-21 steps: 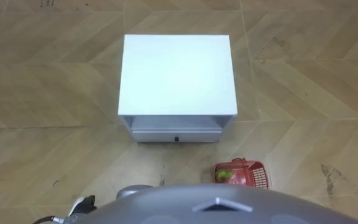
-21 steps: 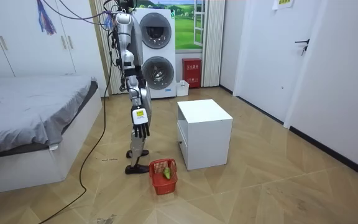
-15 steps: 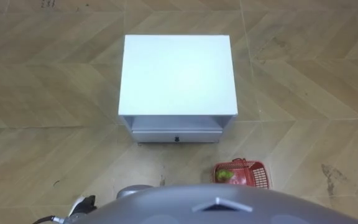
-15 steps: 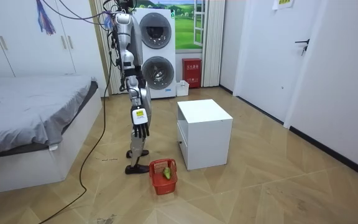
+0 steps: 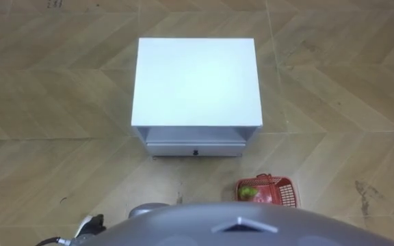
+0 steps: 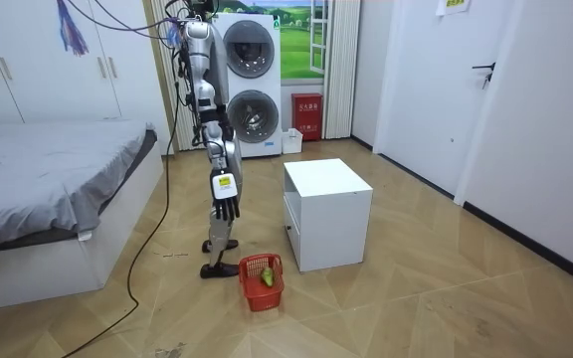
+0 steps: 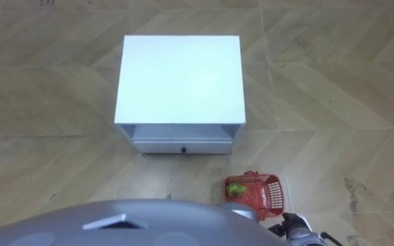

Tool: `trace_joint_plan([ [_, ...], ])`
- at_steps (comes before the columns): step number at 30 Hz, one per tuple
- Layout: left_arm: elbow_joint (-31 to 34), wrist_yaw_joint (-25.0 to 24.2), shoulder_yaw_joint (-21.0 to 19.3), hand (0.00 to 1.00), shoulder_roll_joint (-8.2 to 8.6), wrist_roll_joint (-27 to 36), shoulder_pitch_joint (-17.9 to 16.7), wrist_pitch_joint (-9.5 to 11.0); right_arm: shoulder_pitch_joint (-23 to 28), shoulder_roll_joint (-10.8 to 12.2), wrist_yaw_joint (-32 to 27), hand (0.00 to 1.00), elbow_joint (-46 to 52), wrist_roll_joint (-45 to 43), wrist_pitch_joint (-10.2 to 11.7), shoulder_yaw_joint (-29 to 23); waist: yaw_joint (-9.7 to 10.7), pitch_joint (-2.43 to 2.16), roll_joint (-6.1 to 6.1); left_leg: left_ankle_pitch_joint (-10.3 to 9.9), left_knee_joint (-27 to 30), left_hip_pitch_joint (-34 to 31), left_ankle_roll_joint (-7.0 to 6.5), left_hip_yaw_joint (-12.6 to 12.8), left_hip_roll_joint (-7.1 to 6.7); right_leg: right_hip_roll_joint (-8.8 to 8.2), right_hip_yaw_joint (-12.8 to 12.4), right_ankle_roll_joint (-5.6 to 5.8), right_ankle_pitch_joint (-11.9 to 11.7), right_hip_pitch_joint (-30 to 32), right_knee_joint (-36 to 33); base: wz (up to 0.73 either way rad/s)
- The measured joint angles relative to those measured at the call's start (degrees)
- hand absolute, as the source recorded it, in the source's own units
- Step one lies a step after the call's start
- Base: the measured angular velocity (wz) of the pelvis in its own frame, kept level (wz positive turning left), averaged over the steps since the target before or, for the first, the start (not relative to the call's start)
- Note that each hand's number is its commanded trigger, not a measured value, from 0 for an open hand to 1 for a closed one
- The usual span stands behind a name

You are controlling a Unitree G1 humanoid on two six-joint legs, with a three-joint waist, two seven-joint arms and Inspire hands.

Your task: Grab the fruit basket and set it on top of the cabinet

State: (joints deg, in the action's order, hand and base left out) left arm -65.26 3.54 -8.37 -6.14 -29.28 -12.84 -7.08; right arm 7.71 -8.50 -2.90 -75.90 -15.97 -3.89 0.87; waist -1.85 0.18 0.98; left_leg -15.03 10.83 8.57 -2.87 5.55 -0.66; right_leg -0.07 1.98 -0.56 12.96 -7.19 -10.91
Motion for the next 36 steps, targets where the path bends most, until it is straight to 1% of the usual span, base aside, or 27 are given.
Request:
trace_joint_plan([
  [3,0.0,0.1,0.0,0.00,0.01,0.0,0.0,0.0,0.0,0.0,0.0,0.00,0.0,0.1,-0.1,0.0,0.0,-0.05,0.02,0.0,0.0,0.0,0.00,0.0,0.00,0.00,0.0,0.00,0.0,0.0,0.0,0.00],
  [6,0.0,0.4,-0.4,0.00,0.21,-0.1,-0.2,0.0,-0.2,0.0,0.0,0.00,-0.1,0.2,-1.0,0.0,0.0,-0.08,0.05,0.0,0.0,0.0,0.00,0.0,-0.01,-0.04,0.0,0.00,0.0,0.0,-0.1,0.00],
  [9,0.0,0.6,-0.4,0.00,0.34,-0.1,-0.3,-0.1,-0.1,0.0,0.5,0.00,-0.1,0.2,-1.2,-0.1,0.2,-0.09,0.08,0.0,0.1,0.0,0.00,-0.1,-0.03,-0.07,0.0,0.00,0.0,0.0,-0.2,0.00],
  [11,0.0,0.5,-0.4,0.00,0.34,-0.1,-0.4,-0.1,0.0,0.0,0.6,0.00,0.0,0.2,-1.3,-0.6,0.2,-0.10,0.12,0.0,0.5,0.0,-0.01,-0.2,-0.08,-0.52,0.1,0.01,0.0,-0.1,-0.4,0.02],
  [14,0.2,0.5,-0.4,0.00,0.33,-0.1,-0.4,-0.2,0.2,0.1,0.6,0.00,0.2,0.4,-1.9,-0.9,0.4,-0.13,0.20,0.0,1.1,-0.3,-0.05,-0.4,-0.17,-0.71,0.5,0.10,0.1,0.1,-1.0,0.04],
  [16,0.2,0.5,-0.4,0.00,0.30,-0.1,-0.1,0.0,0.1,0.0,0.6,0.00,0.7,0.4,-2.1,-1.0,0.4,-0.17,0.31,-0.6,2.6,-1.7,-0.33,-0.5,-0.24,-0.94,0.8,0.23,0.8,1.6,-2.8,0.05],
  [18,0.2,0.5,-0.4,0.00,0.26,-0.2,0.4,0.2,0.2,0.0,0.5,0.00,1.0,0.3,-2.1,-1.2,0.7,-0.24,0.68,-1.3,5.0,-4.0,-0.60,-0.5,-0.51,-1.50,1.3,0.31,1.9,3.7,-5.5,0.10],
  [19,-0.2,0.5,-0.6,0.00,0.19,-0.1,0.8,0.3,-0.1,0.0,0.6,0.00,1.3,0.3,-2.2,-1.6,0.8,-0.23,0.84,-1.7,7.0,-5.5,-0.92,-0.5,-0.92,-2.03,1.4,0.55,2.8,5.6,-8.1,0.12],
  [20,-1.2,0.5,-1.0,0.00,0.10,0.5,1.4,0.8,0.0,-0.1,0.6,0.00,1.4,0.6,-2.4,-2.5,0.8,-0.23,1.01,-2.1,9.0,-7.0,-1.31,-0.3,-1.12,-2.41,1.4,0.71,3.3,7.2,-10.3,0.08],
  [21,-1.5,0.5,-1.1,0.00,0.01,0.7,1.6,0.9,-0.2,-0.2,0.6,0.00,1.4,0.7,-2.5,-2.6,0.8,-0.15,0.93,-2.2,9.9,-7.8,-1.49,0.0,-1.20,-2.59,1.4,0.73,3.2,8.0,-11.1,-0.07],
  [22,-1.6,0.3,-1.7,0.00,-0.23,1.3,2.1,1.0,-1.0,-0.2,0.5,0.00,1.8,0.7,-2.6,-2.6,0.5,-0.19,1.02,-2.4,11.5,-9.3,-1.70,0.8,-1.64,-2.89,1.5,0.90,3.1,9.6,-12.3,-0.16],
  [24,-2.0,-0.3,-3.4,0.00,-0.90,1.5,2.4,1.5,-1.4,-0.2,0.6,0.00,2.5,0.6,-3.0,-2.7,0.3,-0.22,1.04,-2.4,12.8,-12.5,-2.09,0.9,-1.72,-2.54,1.0,1.50,2.3,12.2,-12.8,-0.11],
  [25,-2.8,-0.5,-5.0,0.00,-1.42,1.6,3.1,2.7,-2.4,-0.2,0.5,0.00,3.1,0.6,-3.3,-2.9,0.2,-0.67,0.22,-2.2,13.2,-15.3,-2.87,1.1,-0.63,-2.25,1.2,1.96,1.1,13.7,-12.9,0.07],
  [26,-3.1,-0.5,-6.0,0.00,-2.19,1.5,3.5,3.5,-3.3,0.0,0.6,0.00,4.1,0.6,-3.8,-3.9,0.3,0.02,0.68,-2.3,14.7,-17.5,-3.63,1.8,-0.39,-3.90,3.0,2.11,2.3,16.6,-20.8,0.18],
  [27,-3.4,-0.4,-6.2,0.00,-2.95,1.6,3.2,3.8,-2.8,0.1,0.4,0.00,4.7,1.5,-3.8,-5.2,0.0,0.26,1.54,-2.7,16.6,-18.9,-4.29,1.9,-1.28,-6.77,5.4,2.41,3.4,17.6,-32.1,0.22],
  [28,-3.3,-0.4,-6.1,0.00,-3.35,1.7,3.1,3.8,-2.8,-0.1,0.3,0.00,4.7,2.5,-3.7,-5.2,-0.1,0.00,2.17,-3.0,18.0,-20.0,-4.68,1.9,-1.77,-8.08,5.7,2.43,3.4,17.4,-37.3,0.26],
  [29,-3.3,-0.5,-6.0,0.00,-3.89,1.7,3.1,3.5,-3.3,-0.4,-0.3,0.00,4.8,3.8,-3.5,-5.2,-0.5,-0.38,3.24,-3.6,20.7,-22.7,-5.28,2.0,-2.61,-10.10,5.5,2.89,3.0,16.1,-44.7,0.09],
  [30,-3.5,-0.5,-6.0,0.00,-4.03,1.7,3.3,3.5,-4.5,-0.9,-0.9,0.00,4.8,5.9,-2.8,-5.2,-1.8,-0.35,3.62,-4.2,23.8,-26.1,-5.59,2.2,-2.72,-11.06,4.6,3.14,1.7,14.5,-48.6,0.03],
  [31,-3.4,-0.4,-6.0,0.00,-4.09,2.3,4.0,3.6,-5.2,-1.1,-1.1,0.00,4.8,7.4,-2.4,-5.2,-1.8,-0.40,3.77,-4.3,25.2,-28.0,-5.74,2.3,-2.69,-11.45,4.6,2.91,0.6,13.6,-49.4,-0.04],
  [32,-3.6,-0.3,-6.0,0.00,-4.40,3.8,4.6,3.6,-7.2,-1.1,-1.4,0.00,4.8,10.2,-1.5,-5.0,-2.3,-0.51,4.02,-4.3,28.0,-32.1,-5.79,2.3,-2.64,-11.79,4.2,3.24,-1.3,12.0,-50.5,0.00],
  [33,-3.6,-0.2,-5.7,0.00,-4.63,4.5,5.0,3.6,-8.0,-1.2,-1.4,0.00,4.8,11.5,-1.1,-4.7,-2.5,-0.43,4.60,-4.3,29.5,-34.1,-5.80,2.3,-2.61,-11.87,3.8,3.17,-1.8,11.2,-50.7,0.11],
  [34,-4.0,0.2,-4.6,0.00,-5.38,5.2,6.4,3.7,-10.0,-1.1,-1.3,0.00,4.8,13.9,-0.4,-4.1,-2.6,0.02,4.80,-4.6,33.2,-38.5,-5.99,2.3,-2.63,-11.90,3.5,3.53,-2.1,10.0,-50.7,0.20],
  [35,-4.5,0.8,-3.4,0.00,-6.00,6.4,8.3,3.8,-11.7,-1.2,-1.4,0.00,4.6,16.4,0.4,-3.7,-2.6,0.15,5.00,-5.5,38.1,-43.6,-6.15,2.2,-2.72,-11.96,3.5,4.14,-2.4,9.4,-50.9,0.26],
  [36,-5.2,1.7,-2.7,0.00,-6.59,8.0,10.9,4.3,-13.4,-1.4,-1.3,0.00,4.5,18.7,1.1,-3.0,-3.0,0.26,5.36,-6.8,44.3,-49.3,-6.10,2.4,-2.75,-11.96,3.0,4.65,-2.2,9.4,-51.9,0.22],
])
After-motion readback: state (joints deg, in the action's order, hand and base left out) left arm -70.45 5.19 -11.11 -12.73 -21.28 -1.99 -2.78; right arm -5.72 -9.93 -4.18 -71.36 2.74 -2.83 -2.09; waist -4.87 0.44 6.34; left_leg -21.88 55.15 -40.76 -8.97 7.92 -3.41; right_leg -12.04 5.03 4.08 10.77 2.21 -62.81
